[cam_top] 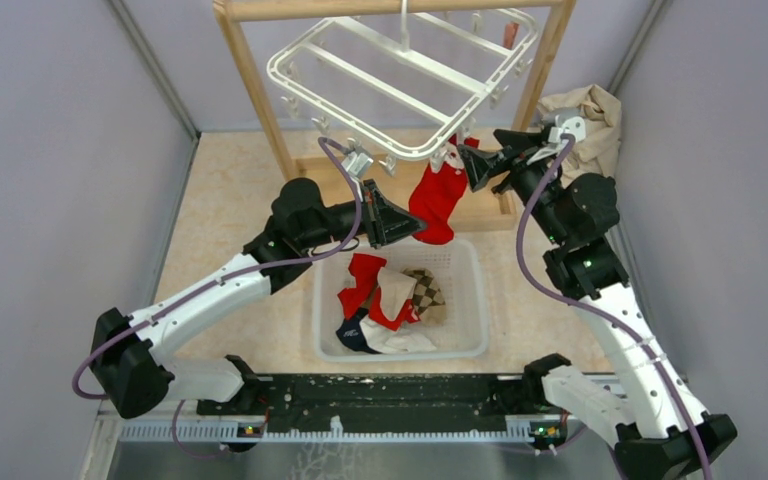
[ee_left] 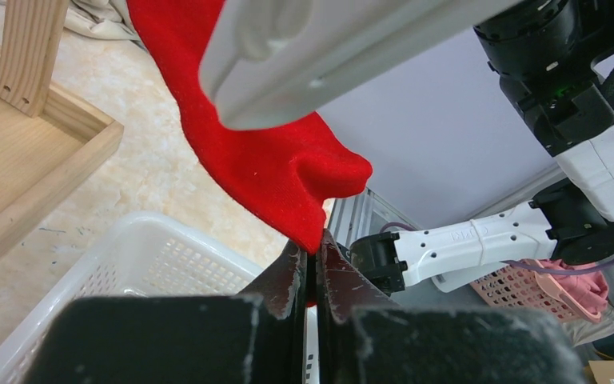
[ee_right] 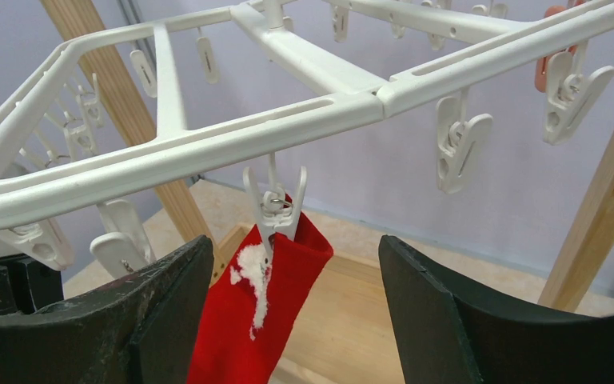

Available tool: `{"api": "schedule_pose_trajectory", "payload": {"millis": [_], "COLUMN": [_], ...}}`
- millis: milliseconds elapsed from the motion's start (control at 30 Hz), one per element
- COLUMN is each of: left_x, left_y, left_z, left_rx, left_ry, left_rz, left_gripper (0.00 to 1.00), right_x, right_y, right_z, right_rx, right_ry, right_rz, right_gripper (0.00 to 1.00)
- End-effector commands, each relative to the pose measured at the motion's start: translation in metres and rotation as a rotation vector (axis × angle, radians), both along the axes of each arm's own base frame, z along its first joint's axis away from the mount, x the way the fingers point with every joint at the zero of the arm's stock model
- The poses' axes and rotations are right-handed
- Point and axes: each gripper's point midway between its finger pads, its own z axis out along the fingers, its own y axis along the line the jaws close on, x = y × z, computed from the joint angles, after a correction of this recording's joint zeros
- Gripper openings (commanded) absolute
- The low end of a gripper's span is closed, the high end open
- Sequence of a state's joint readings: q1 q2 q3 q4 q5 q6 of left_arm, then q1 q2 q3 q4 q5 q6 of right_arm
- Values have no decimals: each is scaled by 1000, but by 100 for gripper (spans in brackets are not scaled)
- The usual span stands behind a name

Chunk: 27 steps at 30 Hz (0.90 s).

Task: Remove the socks clipped to the hanger
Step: Remove the sock from the hanger.

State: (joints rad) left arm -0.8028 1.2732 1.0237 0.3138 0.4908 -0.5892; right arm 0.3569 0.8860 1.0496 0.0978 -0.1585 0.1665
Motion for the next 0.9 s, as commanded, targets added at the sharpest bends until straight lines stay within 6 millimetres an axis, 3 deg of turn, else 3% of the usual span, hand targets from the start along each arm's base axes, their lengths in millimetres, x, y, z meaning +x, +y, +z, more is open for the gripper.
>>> {"api": "schedule_pose_trajectory", "payload": {"millis": [0,333,867], "left_x": [-6,-6,-5], "left_y": [4,4,5], "left_z": [11,12,11], "left_rx": [-21,-20,-16], "left_ry": [-38,-41,-45], "left_rz": [-5,-5,2], "left_gripper": [5,5,5], "right_x": [-3,8,19], "right_y": [4,11,18], "right_z": [41,46,54], "right_rx": [31,47,76], "right_ry": [-118,-133,-161], "right_rz": [35,50,69], "right_gripper": [75,75,64]}}
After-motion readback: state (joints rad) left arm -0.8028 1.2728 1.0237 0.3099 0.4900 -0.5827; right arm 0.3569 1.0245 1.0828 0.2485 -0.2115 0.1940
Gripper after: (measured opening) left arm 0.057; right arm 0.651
